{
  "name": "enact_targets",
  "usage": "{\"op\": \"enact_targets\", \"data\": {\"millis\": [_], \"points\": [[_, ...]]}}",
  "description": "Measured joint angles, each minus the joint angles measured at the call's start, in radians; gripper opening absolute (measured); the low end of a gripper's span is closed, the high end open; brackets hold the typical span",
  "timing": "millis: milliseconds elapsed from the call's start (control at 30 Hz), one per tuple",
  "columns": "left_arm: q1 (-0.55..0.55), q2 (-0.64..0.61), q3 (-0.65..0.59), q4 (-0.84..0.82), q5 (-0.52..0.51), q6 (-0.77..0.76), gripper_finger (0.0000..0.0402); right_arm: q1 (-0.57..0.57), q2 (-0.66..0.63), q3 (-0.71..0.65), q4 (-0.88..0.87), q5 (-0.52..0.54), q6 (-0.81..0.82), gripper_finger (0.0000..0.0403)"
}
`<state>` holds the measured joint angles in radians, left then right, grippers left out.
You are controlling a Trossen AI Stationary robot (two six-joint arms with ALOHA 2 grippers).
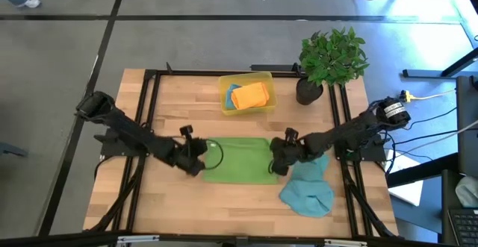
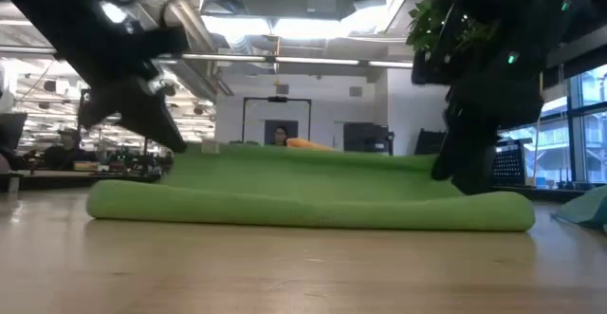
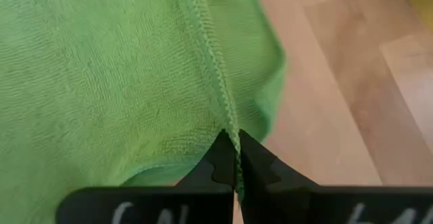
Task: Fold microfiber towels
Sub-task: Fold the green microfiber towel
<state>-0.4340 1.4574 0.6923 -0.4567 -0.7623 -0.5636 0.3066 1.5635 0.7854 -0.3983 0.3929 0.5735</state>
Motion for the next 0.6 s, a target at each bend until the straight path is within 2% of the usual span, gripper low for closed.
{"op": "enact_targets", "data": {"millis": [200,333,467,600], "points": [[0.144,0.000,-0.084,0.258,0.082,0.189,0.0000,-0.086,0.000,-0.066,0.095,-0.041,-0.026,0.0005],[0.224,0.000,-0.100,0.335,0.134,0.234,0.0009,-0.110,0.000,-0.089,0.106,-0.045,-0.009,0.0007],[0.271,0.000,-0.100,0.336,0.179,0.254,0.0046,-0.113,0.000,-0.092,0.106,-0.010,-0.007,0.0020],[0.289,0.000,-0.100,0.337,0.160,0.267,0.0091,-0.113,0.000,-0.073,0.094,0.061,-0.031,0.0061]]}}
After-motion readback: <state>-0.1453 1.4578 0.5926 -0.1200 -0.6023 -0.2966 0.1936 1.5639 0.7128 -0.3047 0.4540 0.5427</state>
